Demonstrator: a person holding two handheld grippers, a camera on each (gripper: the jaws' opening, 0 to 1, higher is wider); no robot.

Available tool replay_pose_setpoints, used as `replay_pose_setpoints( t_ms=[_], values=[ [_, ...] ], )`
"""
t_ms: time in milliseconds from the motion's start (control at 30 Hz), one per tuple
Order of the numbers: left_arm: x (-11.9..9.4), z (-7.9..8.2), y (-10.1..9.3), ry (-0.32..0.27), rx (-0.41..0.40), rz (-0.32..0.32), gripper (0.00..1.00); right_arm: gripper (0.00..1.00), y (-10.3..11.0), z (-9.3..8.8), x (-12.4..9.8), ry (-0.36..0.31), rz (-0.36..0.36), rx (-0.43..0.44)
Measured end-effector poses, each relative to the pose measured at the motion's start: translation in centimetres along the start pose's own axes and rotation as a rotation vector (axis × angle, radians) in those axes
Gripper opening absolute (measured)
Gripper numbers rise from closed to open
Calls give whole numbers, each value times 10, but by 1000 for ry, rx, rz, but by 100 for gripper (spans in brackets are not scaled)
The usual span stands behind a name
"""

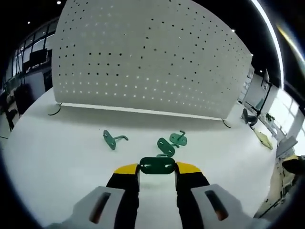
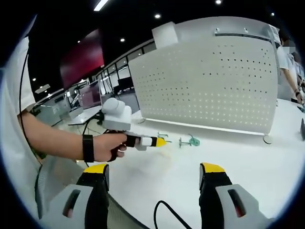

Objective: Insert the hook assembly into the mounting plate slot until the hook locks in place.

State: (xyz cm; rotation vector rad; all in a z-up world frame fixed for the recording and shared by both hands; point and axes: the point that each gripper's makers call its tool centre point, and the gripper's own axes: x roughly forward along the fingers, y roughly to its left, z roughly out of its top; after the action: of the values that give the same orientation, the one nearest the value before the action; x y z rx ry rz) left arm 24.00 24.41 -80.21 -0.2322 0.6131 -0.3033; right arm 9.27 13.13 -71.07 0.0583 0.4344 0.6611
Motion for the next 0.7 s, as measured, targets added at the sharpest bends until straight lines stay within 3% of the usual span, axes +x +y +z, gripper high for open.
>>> replay_pose_setpoints(
  t_ms=[333, 700],
  values=[
    [-18, 5, -3, 2, -67, -64, 29, 78, 1, 6, 1, -12, 15, -25],
    [-46, 13, -19, -12, -182, -187, 29, 77, 7, 7, 0, -16, 33, -50]
  ],
)
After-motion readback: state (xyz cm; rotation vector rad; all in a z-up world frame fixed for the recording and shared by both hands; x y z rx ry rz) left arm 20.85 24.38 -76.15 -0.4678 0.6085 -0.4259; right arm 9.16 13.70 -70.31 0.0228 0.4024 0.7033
